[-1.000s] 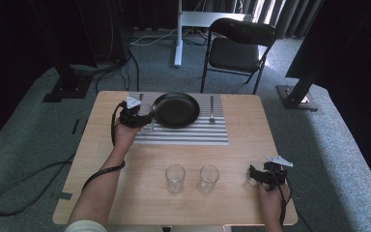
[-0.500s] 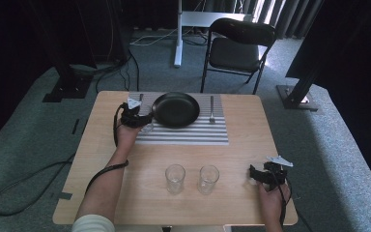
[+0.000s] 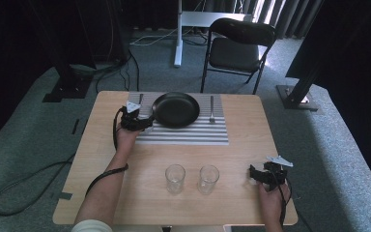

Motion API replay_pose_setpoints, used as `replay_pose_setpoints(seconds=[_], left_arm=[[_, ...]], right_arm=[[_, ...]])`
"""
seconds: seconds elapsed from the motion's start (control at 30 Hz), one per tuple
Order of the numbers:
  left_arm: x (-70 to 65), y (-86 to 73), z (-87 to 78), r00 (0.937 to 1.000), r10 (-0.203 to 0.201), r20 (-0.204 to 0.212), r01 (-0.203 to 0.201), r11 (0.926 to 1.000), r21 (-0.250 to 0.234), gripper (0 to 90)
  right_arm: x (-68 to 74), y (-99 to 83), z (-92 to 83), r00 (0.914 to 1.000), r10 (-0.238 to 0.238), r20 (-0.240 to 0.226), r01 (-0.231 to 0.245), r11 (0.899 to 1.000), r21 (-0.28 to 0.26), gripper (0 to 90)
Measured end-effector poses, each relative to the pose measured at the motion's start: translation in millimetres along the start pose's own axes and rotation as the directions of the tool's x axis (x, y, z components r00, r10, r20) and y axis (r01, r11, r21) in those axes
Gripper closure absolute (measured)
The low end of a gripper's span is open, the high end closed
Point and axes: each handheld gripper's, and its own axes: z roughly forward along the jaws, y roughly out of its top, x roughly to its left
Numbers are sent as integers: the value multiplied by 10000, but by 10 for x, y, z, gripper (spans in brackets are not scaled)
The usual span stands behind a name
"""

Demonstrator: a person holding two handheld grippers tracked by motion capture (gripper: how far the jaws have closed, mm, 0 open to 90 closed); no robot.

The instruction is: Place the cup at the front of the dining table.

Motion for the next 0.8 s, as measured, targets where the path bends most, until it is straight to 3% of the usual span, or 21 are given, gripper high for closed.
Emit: replay_pose_setpoints(seconds=[0.5,0.8], left_arm=[[-22,-80,-196,9999,45,105,-45,10000,30,215],[9,-184,-341,10000,35,-70,-34,9999,148,215]], right_arm=[[0,0,0,10000,1,-1,-1,10000,-3,120],[0,0,0,10000,-2,3,2,10000,0,120]])
